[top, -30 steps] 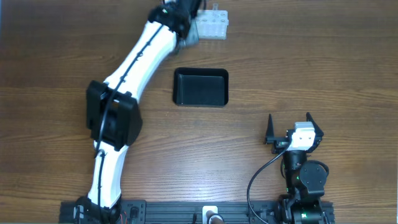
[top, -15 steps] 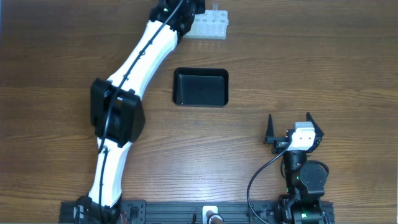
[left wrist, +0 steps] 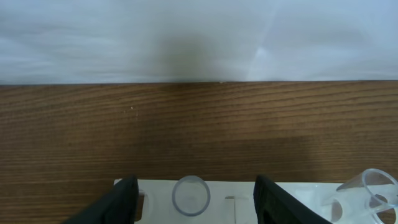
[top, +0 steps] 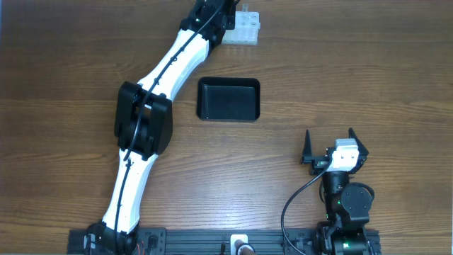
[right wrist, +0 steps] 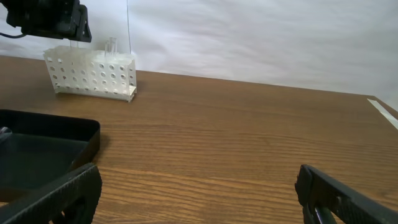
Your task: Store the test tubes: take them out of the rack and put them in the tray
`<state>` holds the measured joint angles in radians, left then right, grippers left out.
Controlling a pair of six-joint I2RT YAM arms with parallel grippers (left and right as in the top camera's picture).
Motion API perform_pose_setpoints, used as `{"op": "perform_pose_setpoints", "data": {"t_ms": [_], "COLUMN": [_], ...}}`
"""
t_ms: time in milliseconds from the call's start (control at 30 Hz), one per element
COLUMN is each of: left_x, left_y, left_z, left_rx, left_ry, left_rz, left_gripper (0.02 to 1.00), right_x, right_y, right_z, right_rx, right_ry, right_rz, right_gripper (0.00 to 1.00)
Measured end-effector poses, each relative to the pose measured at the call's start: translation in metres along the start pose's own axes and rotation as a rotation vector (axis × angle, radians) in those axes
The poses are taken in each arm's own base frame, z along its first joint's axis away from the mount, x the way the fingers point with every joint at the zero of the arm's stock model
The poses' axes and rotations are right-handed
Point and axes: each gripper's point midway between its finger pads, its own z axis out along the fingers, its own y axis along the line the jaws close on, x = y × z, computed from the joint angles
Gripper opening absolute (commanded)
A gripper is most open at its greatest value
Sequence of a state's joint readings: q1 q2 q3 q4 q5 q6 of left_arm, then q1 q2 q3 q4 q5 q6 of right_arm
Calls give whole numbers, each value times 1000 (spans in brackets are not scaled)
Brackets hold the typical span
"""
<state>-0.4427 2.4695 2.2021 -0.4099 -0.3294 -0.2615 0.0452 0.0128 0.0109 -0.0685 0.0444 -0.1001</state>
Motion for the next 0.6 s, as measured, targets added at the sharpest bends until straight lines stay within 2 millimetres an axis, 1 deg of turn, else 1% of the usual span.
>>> {"op": "perform_pose_setpoints", "data": {"t_ms": [233,600], "left_x": [-5,-11], "left_y": [-1,6], "left_z": [2,8], "left_rx": [5,3], "left_ry": [-23,-52], "left_rz": [0,-19], "left_gripper": [579,560], "right_x": [0,0], "right_y": [0,0], "right_z": [0,0], "right_rx": [0,0], "right_ry": [0,0], "right_rz": [-1,0], "right_gripper": [993,991]}}
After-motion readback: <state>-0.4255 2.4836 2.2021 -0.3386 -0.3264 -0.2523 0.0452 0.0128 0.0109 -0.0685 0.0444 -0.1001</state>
